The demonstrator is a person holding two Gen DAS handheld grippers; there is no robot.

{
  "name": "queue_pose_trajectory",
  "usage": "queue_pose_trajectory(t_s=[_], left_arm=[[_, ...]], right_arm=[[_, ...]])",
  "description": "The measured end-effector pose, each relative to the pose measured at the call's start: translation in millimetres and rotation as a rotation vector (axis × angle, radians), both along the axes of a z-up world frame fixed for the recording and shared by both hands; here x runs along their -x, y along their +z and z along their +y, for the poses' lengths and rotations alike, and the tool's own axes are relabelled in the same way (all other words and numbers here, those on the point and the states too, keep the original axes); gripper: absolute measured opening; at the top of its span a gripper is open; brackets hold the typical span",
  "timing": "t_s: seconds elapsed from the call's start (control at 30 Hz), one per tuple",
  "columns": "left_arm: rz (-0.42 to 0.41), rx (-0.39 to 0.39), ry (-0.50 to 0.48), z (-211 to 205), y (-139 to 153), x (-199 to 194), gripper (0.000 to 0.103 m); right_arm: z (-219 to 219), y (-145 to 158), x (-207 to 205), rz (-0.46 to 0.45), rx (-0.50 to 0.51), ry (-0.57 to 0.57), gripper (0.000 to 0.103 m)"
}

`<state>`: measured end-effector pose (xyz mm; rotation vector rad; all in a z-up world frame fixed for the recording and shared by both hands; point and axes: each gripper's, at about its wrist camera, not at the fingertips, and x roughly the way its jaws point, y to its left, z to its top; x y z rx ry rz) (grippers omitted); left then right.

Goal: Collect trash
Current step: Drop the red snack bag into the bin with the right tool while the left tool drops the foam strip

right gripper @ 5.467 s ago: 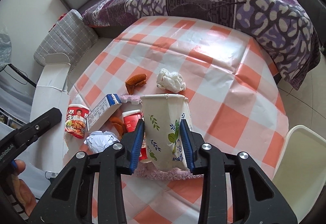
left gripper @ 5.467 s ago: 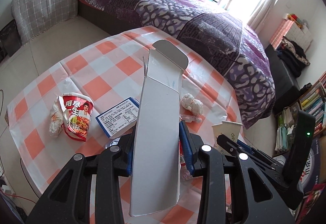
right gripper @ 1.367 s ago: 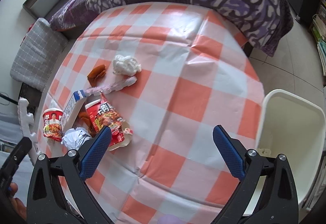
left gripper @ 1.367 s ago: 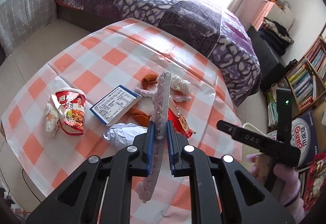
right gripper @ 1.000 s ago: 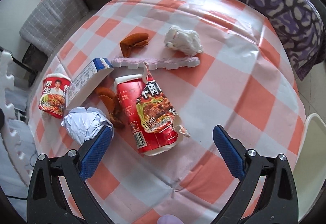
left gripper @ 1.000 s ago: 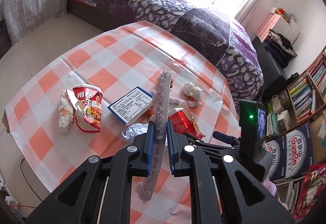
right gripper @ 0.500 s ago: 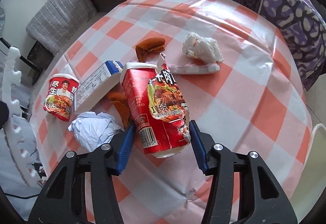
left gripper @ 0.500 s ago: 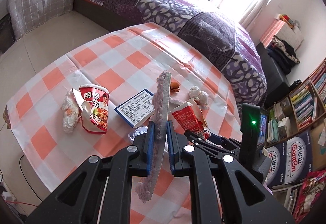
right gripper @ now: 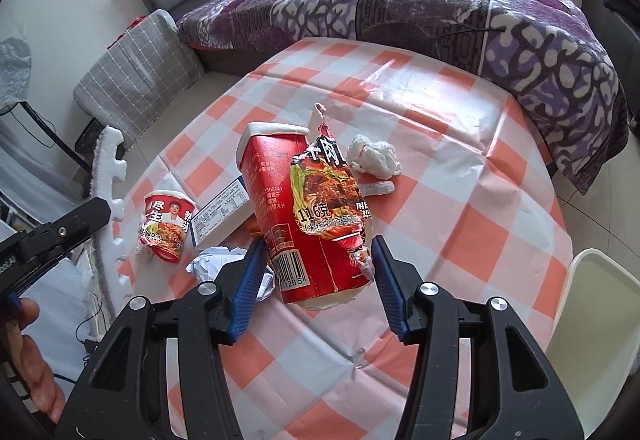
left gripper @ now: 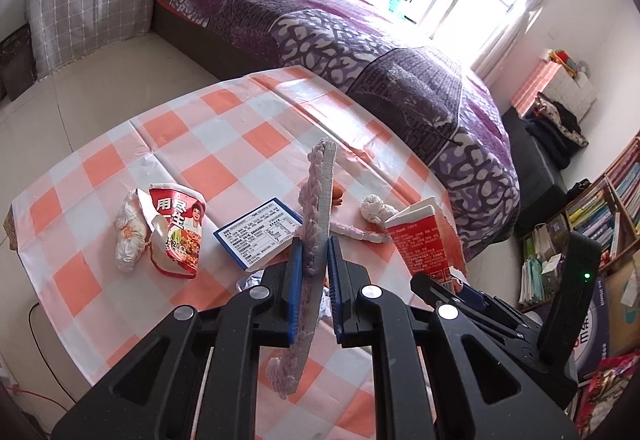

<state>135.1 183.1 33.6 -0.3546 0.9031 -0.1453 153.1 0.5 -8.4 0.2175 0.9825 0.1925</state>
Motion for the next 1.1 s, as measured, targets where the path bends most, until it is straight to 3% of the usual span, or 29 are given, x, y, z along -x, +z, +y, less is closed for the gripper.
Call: queue_pose_trajectory(t_s=[0.73, 1.1], left_arm=[[0.0, 0.01, -0.067, -60.2, -7.9, -8.6, 0.013], [0.011, -0.003, -0.121, -91.8, -17.1, -9.4, 0.013]], right_arm=[[-91.3, 27.2, 30.4, -0.015, -0.038, -0.14, 0.051], [-115.6, 34.2, 41.2, -0.021, -0.027, -0.177, 0.052]])
